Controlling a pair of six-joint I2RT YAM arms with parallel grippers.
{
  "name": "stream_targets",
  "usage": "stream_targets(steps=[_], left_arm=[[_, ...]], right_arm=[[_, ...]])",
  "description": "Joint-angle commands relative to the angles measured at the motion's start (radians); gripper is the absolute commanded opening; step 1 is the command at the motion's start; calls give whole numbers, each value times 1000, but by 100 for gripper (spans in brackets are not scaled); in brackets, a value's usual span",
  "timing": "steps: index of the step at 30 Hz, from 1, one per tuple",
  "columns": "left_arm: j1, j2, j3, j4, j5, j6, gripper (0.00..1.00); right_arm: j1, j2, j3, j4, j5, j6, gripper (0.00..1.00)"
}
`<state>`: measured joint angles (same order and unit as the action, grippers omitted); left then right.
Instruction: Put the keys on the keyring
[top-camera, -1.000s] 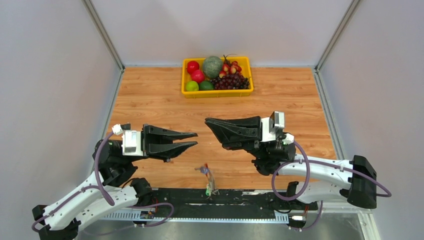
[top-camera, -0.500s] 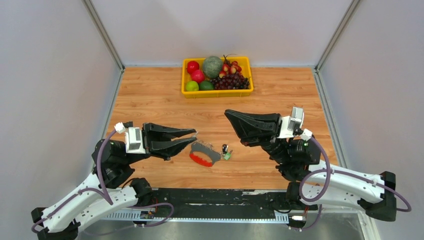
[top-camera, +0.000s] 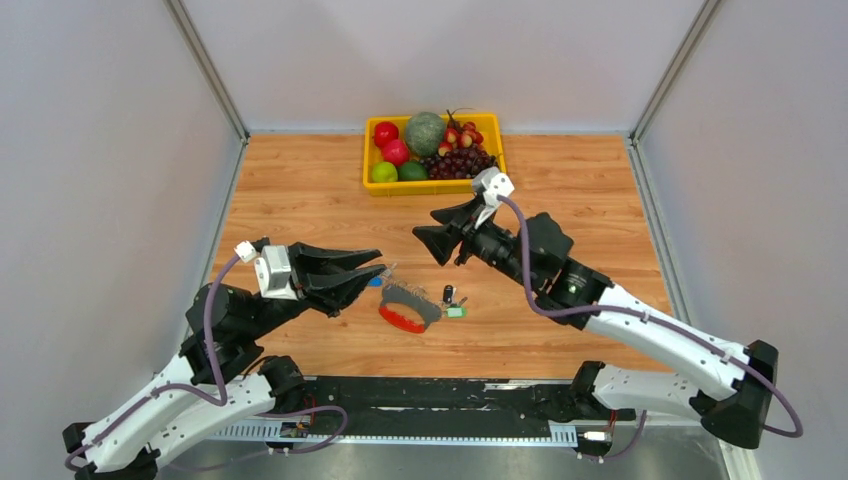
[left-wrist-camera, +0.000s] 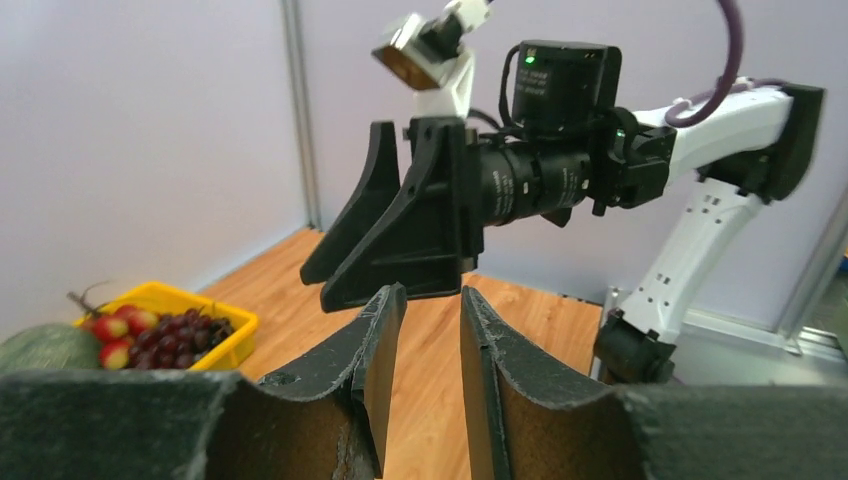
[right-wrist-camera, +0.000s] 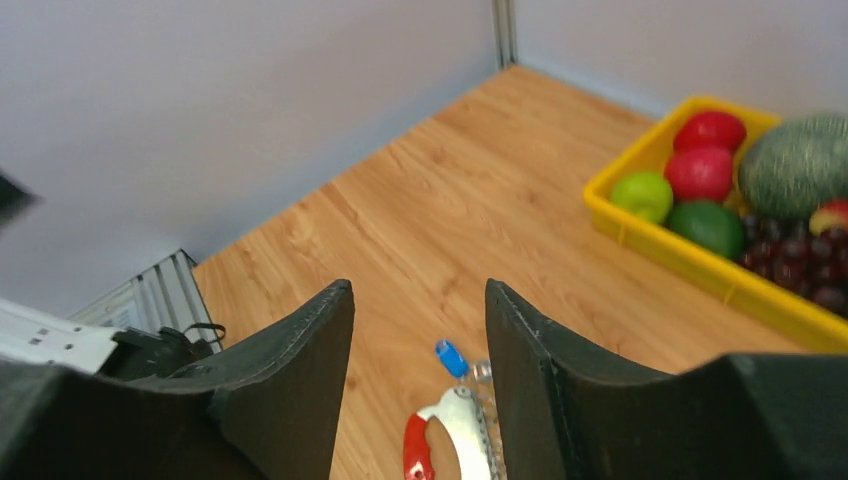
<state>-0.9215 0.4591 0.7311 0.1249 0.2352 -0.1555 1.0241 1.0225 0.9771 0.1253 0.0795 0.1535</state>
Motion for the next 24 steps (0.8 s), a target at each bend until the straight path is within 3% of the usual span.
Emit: stream_targets(steps=[1,6,14,24], left_arm=[[-2,-33,3,-98,-176,-14,38],[-2,-62,10,-224,-325,-30,40],[-2,-128,-2,-350,-557,-39,41],[-2,-160,20,-478,-679,-78,42]], right_arm=[[-144,93,44,-172,-215,172,55],[-178,244,95,-219,-309,210,59],[-177,480,138,-243,-419,324,56],[-138,688,130,-138,-370,533,54]])
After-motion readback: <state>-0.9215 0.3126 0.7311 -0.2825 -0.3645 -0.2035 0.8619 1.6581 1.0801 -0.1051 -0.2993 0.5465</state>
